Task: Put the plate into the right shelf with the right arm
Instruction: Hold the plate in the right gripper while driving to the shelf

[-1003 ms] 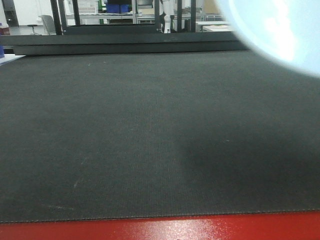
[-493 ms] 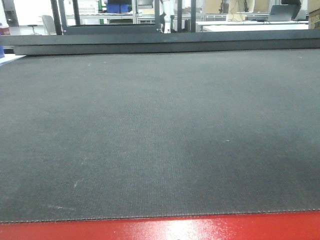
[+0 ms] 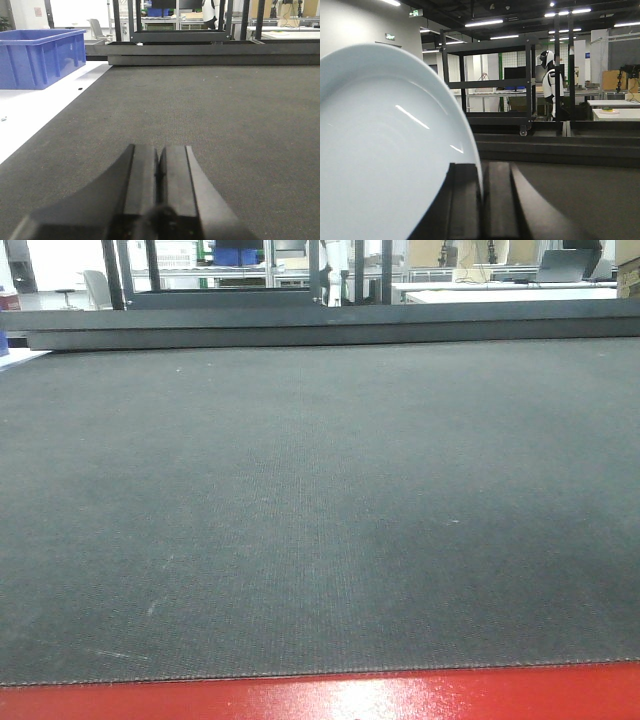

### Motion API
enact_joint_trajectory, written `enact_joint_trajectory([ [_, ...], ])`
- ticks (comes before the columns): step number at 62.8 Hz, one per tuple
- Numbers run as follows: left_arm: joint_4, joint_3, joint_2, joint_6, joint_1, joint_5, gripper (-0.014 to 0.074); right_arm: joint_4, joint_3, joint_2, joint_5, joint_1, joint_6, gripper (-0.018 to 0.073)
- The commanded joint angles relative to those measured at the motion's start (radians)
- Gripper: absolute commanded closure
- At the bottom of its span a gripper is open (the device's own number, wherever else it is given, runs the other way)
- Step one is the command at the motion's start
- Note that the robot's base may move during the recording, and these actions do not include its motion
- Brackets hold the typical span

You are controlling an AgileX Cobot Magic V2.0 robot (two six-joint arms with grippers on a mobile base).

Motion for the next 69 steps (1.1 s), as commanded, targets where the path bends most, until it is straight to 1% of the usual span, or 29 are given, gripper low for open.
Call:
enact_joint_trajectory([
  [1, -0.002, 0.008, -0.011, -0.002, 0.002, -0.089, 0.0643, -0.015, -0.03, 0.011, -0.101, -0.005, -0.006, 0.0505],
  [69, -0.002, 0.008, -0.011, -0.002, 0.002, -0.089, 0.0643, -0.015, -0.03, 0.011, -0.101, -0.005, -0.006, 0.0505],
])
